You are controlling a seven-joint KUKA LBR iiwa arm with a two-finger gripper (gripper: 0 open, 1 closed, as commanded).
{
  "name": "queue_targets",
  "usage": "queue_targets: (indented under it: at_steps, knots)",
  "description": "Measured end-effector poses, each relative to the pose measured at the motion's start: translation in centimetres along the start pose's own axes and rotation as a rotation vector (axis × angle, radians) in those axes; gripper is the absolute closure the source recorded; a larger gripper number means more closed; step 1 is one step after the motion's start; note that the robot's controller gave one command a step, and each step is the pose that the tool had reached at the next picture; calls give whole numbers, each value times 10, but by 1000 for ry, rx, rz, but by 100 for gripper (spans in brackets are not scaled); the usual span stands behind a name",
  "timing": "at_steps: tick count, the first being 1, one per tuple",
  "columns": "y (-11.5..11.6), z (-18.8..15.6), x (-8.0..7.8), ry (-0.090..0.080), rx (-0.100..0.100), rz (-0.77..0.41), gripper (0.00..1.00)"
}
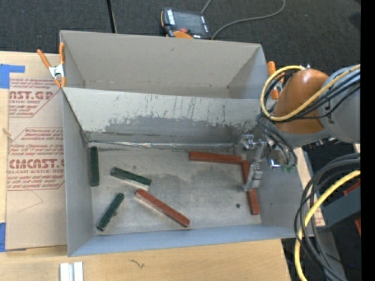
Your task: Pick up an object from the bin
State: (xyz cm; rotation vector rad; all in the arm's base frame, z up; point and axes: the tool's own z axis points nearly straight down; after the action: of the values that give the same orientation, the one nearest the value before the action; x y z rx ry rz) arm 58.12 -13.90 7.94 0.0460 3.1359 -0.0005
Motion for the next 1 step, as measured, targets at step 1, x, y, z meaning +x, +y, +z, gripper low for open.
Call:
queue_targets:
  at_steps: [1]
  knots:
    - [18,1,6,4,-1,0,0]
